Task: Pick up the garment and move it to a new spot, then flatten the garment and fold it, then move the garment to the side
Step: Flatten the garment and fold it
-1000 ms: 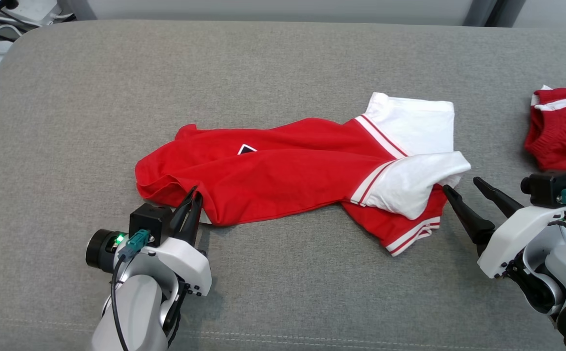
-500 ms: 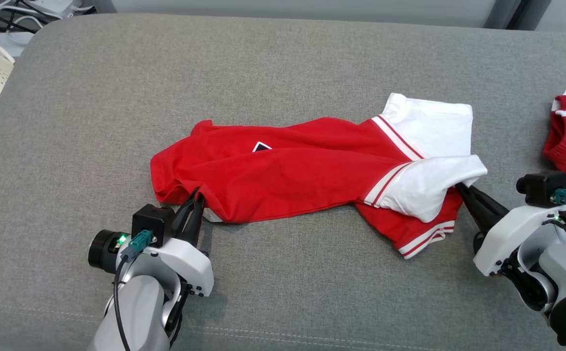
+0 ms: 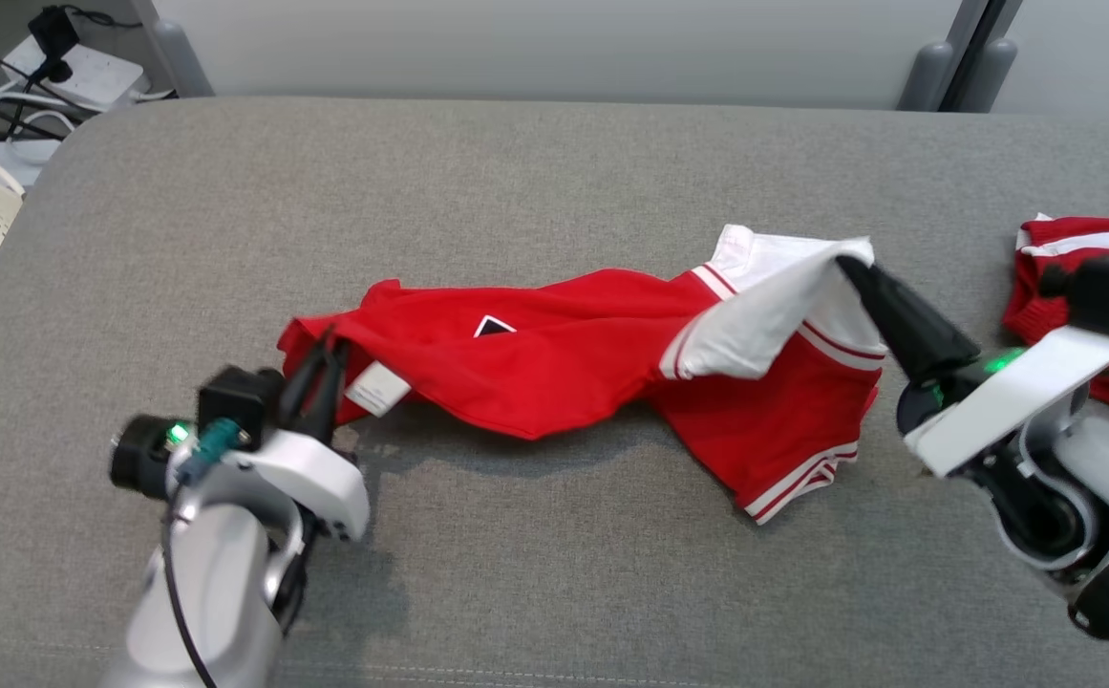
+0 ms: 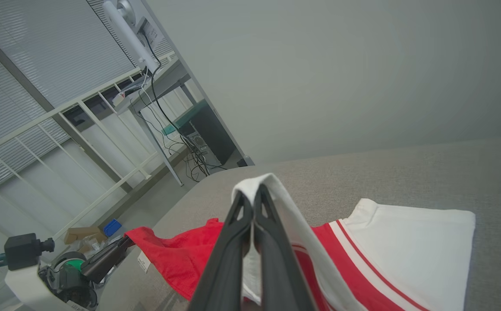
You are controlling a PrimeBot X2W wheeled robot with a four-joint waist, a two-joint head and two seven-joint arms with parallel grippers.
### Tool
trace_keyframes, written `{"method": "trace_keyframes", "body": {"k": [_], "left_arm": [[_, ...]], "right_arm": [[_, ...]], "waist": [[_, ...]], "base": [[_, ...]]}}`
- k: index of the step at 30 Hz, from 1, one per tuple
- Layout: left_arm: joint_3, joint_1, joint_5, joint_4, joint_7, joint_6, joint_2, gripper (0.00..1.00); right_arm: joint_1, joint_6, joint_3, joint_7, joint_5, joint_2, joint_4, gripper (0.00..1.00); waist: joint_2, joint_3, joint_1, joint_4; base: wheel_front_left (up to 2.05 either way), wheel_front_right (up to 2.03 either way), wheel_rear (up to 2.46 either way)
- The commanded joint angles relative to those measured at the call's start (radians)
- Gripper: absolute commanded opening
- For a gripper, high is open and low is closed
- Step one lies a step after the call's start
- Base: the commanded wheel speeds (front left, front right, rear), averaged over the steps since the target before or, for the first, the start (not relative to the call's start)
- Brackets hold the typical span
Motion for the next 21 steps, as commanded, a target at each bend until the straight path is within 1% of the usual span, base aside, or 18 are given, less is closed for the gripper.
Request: {"method": "trace_keyframes", "body": {"k": [1, 4, 6, 9, 13, 14, 19, 21], "left_arm": [[0.039, -0.078, 0.011, -0.034, -0.006, -0.006, 0.045, 0.00], [0.045, -0.161, 0.019, -0.026, -0.006, -0.011, 0.091, 0.00], [0.051, -0.228, 0.014, -0.001, -0.006, -0.015, 0.121, 0.00], [0.043, -0.327, 0.014, 0.045, -0.006, -0.018, 0.155, 0.00], [0.030, -0.446, 0.013, 0.077, -0.006, -0.021, 0.189, 0.00], [0.030, -0.446, 0.013, 0.077, -0.006, -0.021, 0.189, 0.00], [0.018, -0.519, 0.005, 0.090, -0.006, -0.023, 0.210, 0.00], [0.015, -0.516, -0.004, 0.103, -0.006, -0.023, 0.210, 0.00]], "right_arm": [[-0.016, 0.004, -0.035, -0.012, 0.050, -0.026, -0.047, 0.00], [-0.048, 0.004, -0.105, -0.013, 0.146, -0.032, -0.074, 0.00], [-0.078, 0.004, -0.158, -0.013, 0.209, -0.025, -0.050, 0.00], [-0.146, 0.004, -0.226, -0.011, 0.284, 0.006, 0.007, 0.00], [-0.255, 0.004, -0.298, -0.013, 0.291, 0.042, 0.074, 0.00], [-0.255, 0.004, -0.298, -0.013, 0.291, 0.042, 0.074, 0.00], [-0.336, 0.004, -0.367, -0.015, 0.260, 0.081, 0.141, 0.00], [-0.337, 0.004, -0.375, -0.015, 0.259, 0.095, 0.138, 0.00]], "waist": [[0.0000, -0.011, 0.0000, -0.006], [0.0000, -0.016, 0.0000, -0.012], [0.0000, -0.018, 0.0000, -0.016], [0.0000, -0.016, 0.0000, -0.019], [0.0000, -0.013, 0.0000, -0.016], [0.0000, -0.013, 0.0000, -0.016], [0.0000, -0.030, 0.0000, -0.008], [0.0000, -0.044, 0.0000, -0.006]], "base": [[0.00, 0.00, 0.00], [0.00, 0.00, 0.00], [0.00, 0.00, 0.00], [0.00, 0.00, 0.00], [0.00, 0.00, 0.00], [0.00, 0.00, 0.00], [0.00, 0.00, 0.00], [0.00, 0.00, 0.00]]}}
